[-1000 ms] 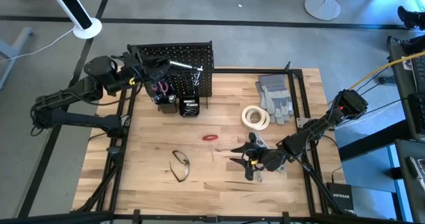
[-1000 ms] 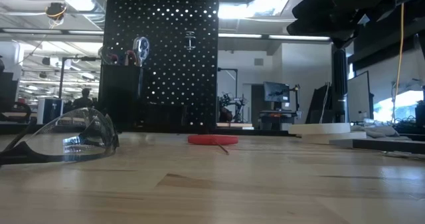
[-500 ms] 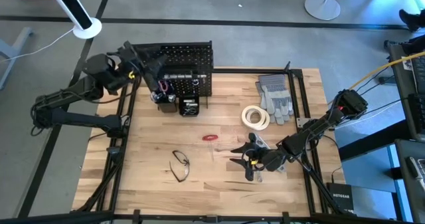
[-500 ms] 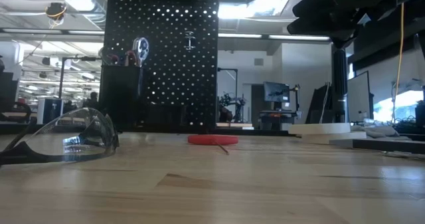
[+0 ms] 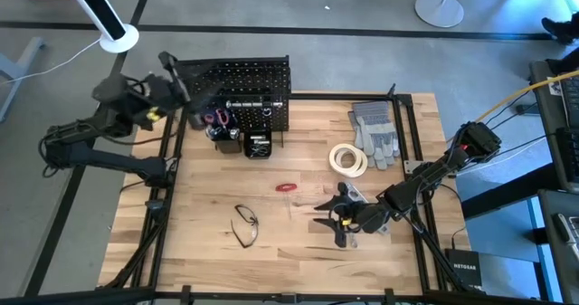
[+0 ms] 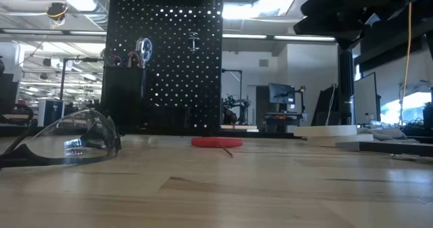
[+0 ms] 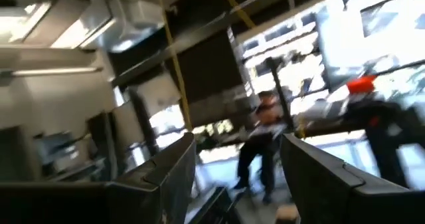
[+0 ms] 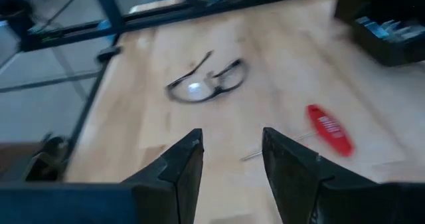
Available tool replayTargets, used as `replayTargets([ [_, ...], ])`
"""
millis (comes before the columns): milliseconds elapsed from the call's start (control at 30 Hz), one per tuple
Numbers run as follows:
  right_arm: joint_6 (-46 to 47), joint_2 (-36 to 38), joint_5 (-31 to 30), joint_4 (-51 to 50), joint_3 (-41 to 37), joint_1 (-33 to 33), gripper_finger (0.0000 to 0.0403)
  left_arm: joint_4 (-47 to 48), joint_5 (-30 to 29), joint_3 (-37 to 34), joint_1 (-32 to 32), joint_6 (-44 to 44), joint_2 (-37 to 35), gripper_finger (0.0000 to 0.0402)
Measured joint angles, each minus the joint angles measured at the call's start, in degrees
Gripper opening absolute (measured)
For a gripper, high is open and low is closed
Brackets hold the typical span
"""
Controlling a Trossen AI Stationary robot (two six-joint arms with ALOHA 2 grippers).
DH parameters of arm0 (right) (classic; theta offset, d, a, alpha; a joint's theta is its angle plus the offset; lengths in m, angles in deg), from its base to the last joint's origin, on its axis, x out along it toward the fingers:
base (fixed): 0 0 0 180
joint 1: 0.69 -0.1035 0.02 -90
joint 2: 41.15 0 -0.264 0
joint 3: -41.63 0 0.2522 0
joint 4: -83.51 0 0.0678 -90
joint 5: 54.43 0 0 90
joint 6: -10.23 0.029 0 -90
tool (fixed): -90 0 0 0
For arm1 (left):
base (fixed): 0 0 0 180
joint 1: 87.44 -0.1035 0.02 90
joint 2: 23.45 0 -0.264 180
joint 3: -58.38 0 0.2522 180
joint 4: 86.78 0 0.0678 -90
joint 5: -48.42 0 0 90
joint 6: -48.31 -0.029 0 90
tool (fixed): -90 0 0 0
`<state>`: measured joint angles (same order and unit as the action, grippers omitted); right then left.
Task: Hang tools onto peg board
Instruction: Put the spirit level on the peg board
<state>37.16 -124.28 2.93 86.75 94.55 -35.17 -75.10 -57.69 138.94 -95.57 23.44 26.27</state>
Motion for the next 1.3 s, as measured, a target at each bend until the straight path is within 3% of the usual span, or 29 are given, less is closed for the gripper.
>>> replayTargets([
  [100, 0.07, 0.00, 4.02, 0.16, 0.00, 0.00, 0.0156, 4.27, 3.38, 2.63, 3.94, 2.31, -0.64, 0.0205],
  [267, 0.47, 0.00, 9.55, 1.91, 0.00, 0.00, 0.0156, 19.62, 4.97, 3.91, 12.82, 10.64, -0.71, 0.0205],
  [433, -1.23, 0.00, 8.35, 2.90, 0.00, 0.00, 0.0156, 30.07, 4.14, 0.40, 20.54, 22.97, 1.34, 0.0205],
  [667, -3.66, 0.00, 5.44, 5.98, -0.02, 0.00, 0.0156, 27.64, 2.82, -10.61, 28.14, 39.79, 5.96, 0.0205],
  [833, -4.17, 0.37, -6.00, 2.86, 0.24, 0.00, 0.0156, 17.85, -0.89, -18.18, 31.24, 44.76, 10.47, 0.0205],
  [900, -1.89, 0.37, -5.27, -2.67, 1.41, 0.07, 0.0161, 14.15, -0.91, -20.14, 31.91, 45.95, 12.63, 0.0205],
  [1033, 6.52, 0.37, 2.44, -18.55, 5.76, 0.80, 0.0200, 7.37, -0.84, -23.15, 32.15, 48.35, 17.07, 0.0205],
  [1300, 25.47, 0.37, 18.51, -63.59, 13.40, 3.01, 0.0298, 3.12, -0.84, -24.06, 31.16, 48.97, 23.18, 0.0205],
])
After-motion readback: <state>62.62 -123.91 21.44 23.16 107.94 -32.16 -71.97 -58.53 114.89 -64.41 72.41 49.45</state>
